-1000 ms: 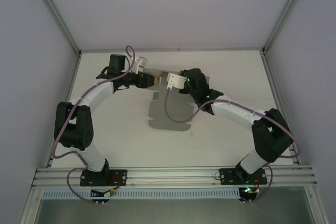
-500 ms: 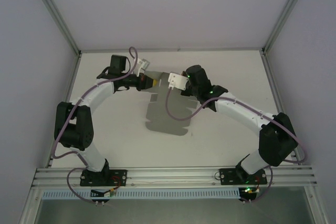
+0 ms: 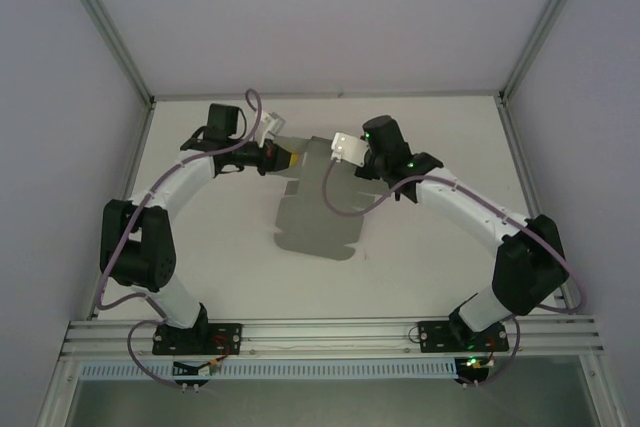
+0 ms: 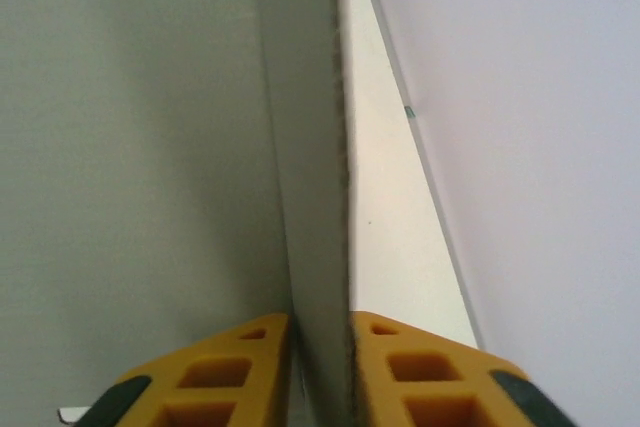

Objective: Assemble paper box

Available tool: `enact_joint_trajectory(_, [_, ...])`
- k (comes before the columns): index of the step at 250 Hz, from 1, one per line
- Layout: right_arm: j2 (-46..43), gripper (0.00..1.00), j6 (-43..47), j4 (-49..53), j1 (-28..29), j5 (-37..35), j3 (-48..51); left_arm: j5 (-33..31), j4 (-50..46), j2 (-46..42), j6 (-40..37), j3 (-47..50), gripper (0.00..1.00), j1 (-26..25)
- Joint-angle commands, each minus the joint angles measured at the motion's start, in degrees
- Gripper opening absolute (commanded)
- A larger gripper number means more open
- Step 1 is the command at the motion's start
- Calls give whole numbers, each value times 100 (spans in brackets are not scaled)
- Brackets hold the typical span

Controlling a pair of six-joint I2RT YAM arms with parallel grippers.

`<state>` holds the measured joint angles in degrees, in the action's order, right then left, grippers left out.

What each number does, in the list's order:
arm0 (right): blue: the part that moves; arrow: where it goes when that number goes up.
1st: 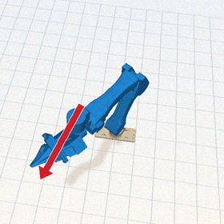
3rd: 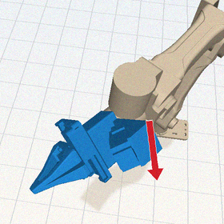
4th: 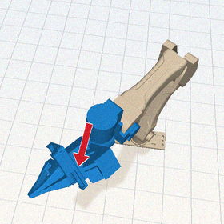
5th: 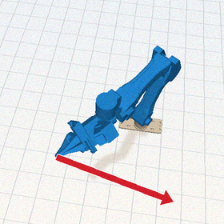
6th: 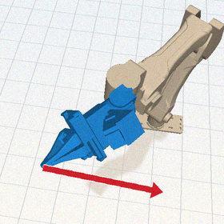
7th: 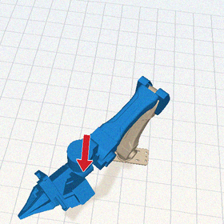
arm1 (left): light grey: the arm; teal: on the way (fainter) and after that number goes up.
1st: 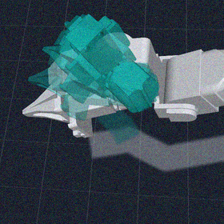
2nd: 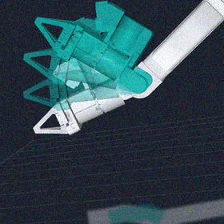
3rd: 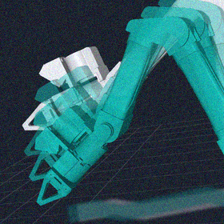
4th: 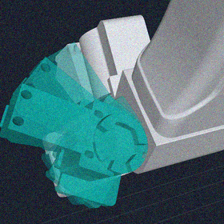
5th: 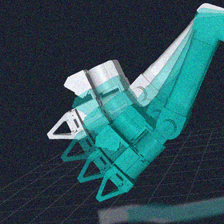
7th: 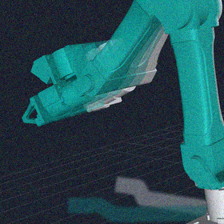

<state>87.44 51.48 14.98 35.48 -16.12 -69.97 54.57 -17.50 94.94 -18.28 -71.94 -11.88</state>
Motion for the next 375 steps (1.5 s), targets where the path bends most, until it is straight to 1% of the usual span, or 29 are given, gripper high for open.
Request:
enact_joint_trajectory(1, [137,8,-18,275,3,267,-293,27,-123,-138,-352,-65,0,-21])
enact_joint_trajectory(9, [169,3,-20,330,10,232,-341,-54,-144,-126,-324,-89,1,-21])
enact_joint_trajectory(15, [189,0,-33,305,5,152,-351,-132,-153,-112,-287,-105,5,-12])
enact_joint_trajectory(19, [192,0,-41,261,2,90,-358,-192,-168,-101,-254,-123,9,-16])
enact_joint_trajectory(22, [201,0,-42,227,5,39,-359,-245,-179,-86,-227,-141,17,-14])
enact_joint_trajectory(28, [215,0,-26,137,2,-84,-345,-362,-185,-59,-152,-168,40,-14])
enact_joint_trajectory(32, [212,0,-7,43,2,-174,-306,-441,-191,-40,-94,-183,52,-7])
enact_joint_trajectory(43, [215,0,56,-251,2,-375,-201,-627,-192,21,105,-227,72,10])
enact_joint_trajectory(52, [204,0,81,-444,2,-516,-122,-751,-254,73,258,-280,97,36])
enact_joint_trajectory(56, [206,0,66,-512,5,-579,-99,-755,-289,88,305,-299,100,51])
enact_joint_trajectory(69, [178,0,-39,-493,7,-633,-95,-687,-365,122,456,-316,100,107])
enact_joint_trajectory(87, [65,0,-142,-426,3,-455,-14,-428,-364,42,578,-187,100,146])
enact_joint_trajectory(112, [-58,0,-238,-390,5,-295,93,-253,91,-266,1026,328,100,151])
enact_joint_trajectory(123, [-80,0,-270,-370,3,-295,107,-398,484,-452,1281,628,100,165])
enact_joint_trajectory(142, [-96,0,-253,-318,4,-269,127,-795,776,-809,1491,1004,100,237])
enact_joint_trajectory(154, [-79,0,-244,-285,3,-285,125,-1120,759,-985,1577,1121,100,297])
enact_joint_trajectory(171, [-86,0,-334,-280,7,-269,116,-1414,597,-1130,1590,1214,100,383])
enact_joint_trajectory(187, [-112,0,-414,-338,4,-220,124,-1487,519,-1163,1578,1327,100,424])
enact_joint_trajectory(209, [-148,0,-468,-399,5,-125,151,-1203,409,-1023,1537,1372,100,423])
enact_joint_trajectory(222, [-135,0,-500,-367,5,-85,125,-935,386,-915,1536,1351,97,424])
enact_joint_trajectory(244, [-83,0,-547,-361,1,-139,90,-158,485,-796,1447,1370,91,400])
enact_joint_trajectory(255, [-67,0,-577,-379,2,-155,81,52,612,-800,1421,1419,88,357])
enact_joint_trajectory(263, [-77,0,-624,-405,13,-131,81,40,708,-790,1419,1474,84,312])
enact_joint_trajectory(280, [-119,0,-724,-448,3,-46,89,-101,680,-674,1402,1445,73,245])
enact_joint_trajectory(292, [-155,0,-800,-454,2,11,81,-44,637,-547,1415,1394,71,226])
enact_joint_trajectory(317, [-217,0,-883,-363,5,180,81,198,901,-330,1518,1414,67,113])
enact_joint_trajectory(346, [-237,0,-980,-332,13,278,116,369,1082,-122,1526,1272,56,-90])
enact_joint_trajectory(375, [-249,0,-1107,-343,16,320,134,503,1448,63,1731,1194,46,-203])
